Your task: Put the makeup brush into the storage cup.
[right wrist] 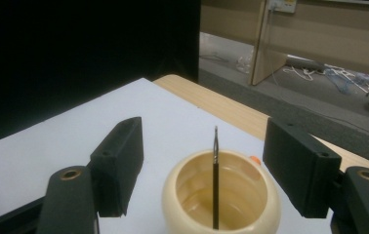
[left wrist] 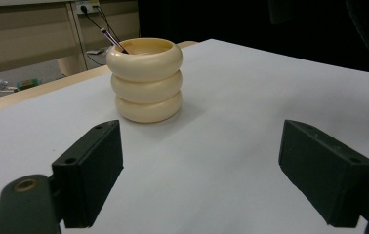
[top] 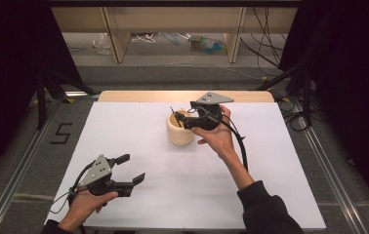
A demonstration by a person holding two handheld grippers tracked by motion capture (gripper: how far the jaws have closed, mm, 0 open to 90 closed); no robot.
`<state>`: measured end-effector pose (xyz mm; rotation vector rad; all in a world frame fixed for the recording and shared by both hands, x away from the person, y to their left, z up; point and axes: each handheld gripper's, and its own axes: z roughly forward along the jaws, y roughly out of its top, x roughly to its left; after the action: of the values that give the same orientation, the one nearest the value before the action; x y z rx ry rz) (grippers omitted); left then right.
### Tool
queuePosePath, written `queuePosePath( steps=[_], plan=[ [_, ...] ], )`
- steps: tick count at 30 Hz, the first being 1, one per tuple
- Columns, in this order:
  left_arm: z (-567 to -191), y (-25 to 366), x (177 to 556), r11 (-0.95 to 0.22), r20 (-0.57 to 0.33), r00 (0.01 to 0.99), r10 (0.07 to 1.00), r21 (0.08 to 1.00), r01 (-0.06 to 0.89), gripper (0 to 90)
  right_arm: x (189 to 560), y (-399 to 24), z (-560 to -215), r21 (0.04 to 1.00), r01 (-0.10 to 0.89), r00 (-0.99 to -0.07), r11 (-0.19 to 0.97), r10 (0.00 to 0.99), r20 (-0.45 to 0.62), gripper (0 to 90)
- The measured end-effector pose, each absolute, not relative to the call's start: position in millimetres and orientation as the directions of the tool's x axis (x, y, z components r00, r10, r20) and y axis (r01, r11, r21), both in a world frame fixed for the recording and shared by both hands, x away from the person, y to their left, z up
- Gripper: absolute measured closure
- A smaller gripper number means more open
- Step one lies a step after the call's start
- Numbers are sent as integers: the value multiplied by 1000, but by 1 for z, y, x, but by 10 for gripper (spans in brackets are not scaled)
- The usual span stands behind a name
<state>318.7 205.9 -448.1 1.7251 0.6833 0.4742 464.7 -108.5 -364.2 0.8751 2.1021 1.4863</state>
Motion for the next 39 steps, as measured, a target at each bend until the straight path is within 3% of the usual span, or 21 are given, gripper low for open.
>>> queuePosePath(
  steps=[13,14,17,18,19,22,39],
  plan=[
    [-447,209,319,-204,-9,746,666,959,194,163,441,-127,-365,939,244,-721,243,693,8,327],
    [-449,199,317,-63,-117,742,660,976,210,163,440,-129,-366,938,247,-717,244,698,8,327],
    [-446,209,319,-210,-6,765,644,960,185,164,437,-135,-369,933,256,-716,254,698,6,329],
    [-446,209,319,-203,-10,752,659,960,190,164,437,-137,-371,934,257,-717,248,697,12,329],
    [-448,203,318,-105,-81,730,679,973,206,163,435,-140,-373,934,262,-713,244,701,17,329],
    [-448,201,318,-80,-95,733,673,977,200,163,432,-146,-376,934,261,-707,245,707,12,330],
    [-447,204,318,-109,-73,731,678,974,198,164,408,-157,-381,942,263,-727,209,685,51,332]
  ],
)
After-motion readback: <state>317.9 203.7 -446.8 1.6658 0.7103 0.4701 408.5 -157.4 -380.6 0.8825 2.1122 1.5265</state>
